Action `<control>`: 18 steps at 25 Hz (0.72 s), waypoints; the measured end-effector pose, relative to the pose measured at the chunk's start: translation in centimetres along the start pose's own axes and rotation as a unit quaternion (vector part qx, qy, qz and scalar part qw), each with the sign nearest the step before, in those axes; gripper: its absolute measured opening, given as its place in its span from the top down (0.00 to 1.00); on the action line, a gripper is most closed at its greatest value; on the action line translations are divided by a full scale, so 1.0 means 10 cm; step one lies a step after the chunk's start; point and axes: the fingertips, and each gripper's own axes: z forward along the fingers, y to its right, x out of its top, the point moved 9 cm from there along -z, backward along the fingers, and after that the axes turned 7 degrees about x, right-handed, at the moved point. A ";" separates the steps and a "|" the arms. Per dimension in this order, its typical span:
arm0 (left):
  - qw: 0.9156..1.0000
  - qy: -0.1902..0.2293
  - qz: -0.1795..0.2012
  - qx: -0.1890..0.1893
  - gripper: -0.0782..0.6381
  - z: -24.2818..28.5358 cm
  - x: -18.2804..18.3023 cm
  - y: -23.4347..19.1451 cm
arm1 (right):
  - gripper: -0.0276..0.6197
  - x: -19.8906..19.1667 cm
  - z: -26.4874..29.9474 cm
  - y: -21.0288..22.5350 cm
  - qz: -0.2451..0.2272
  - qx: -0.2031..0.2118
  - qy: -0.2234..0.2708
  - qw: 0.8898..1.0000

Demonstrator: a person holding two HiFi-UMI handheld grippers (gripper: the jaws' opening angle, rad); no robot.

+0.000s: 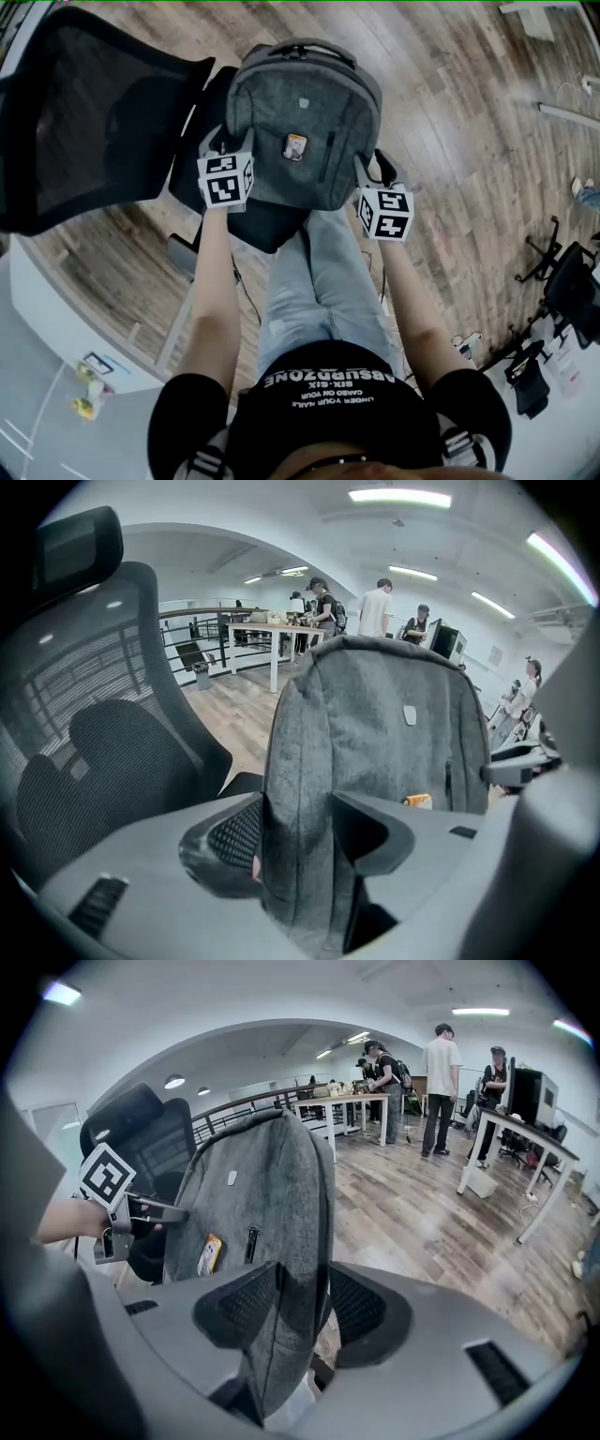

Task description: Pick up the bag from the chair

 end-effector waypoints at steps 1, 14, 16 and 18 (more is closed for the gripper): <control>1.000 0.002 -0.003 -0.002 0.59 0.01 -0.01 -0.01 | 0.66 -0.01 0.01 0.00 0.002 0.001 0.002 1.000; 1.000 0.023 0.017 0.000 0.63 0.11 -0.11 0.03 | 0.68 -0.18 0.13 0.07 0.056 0.009 0.046 0.997; 1.000 0.020 0.010 0.003 0.64 0.10 -0.11 0.05 | 0.70 -0.19 0.13 0.07 0.049 0.007 0.049 0.998; 1.000 0.018 0.006 0.004 0.65 0.09 -0.11 0.05 | 0.72 -0.19 0.13 0.06 0.041 0.006 0.049 0.998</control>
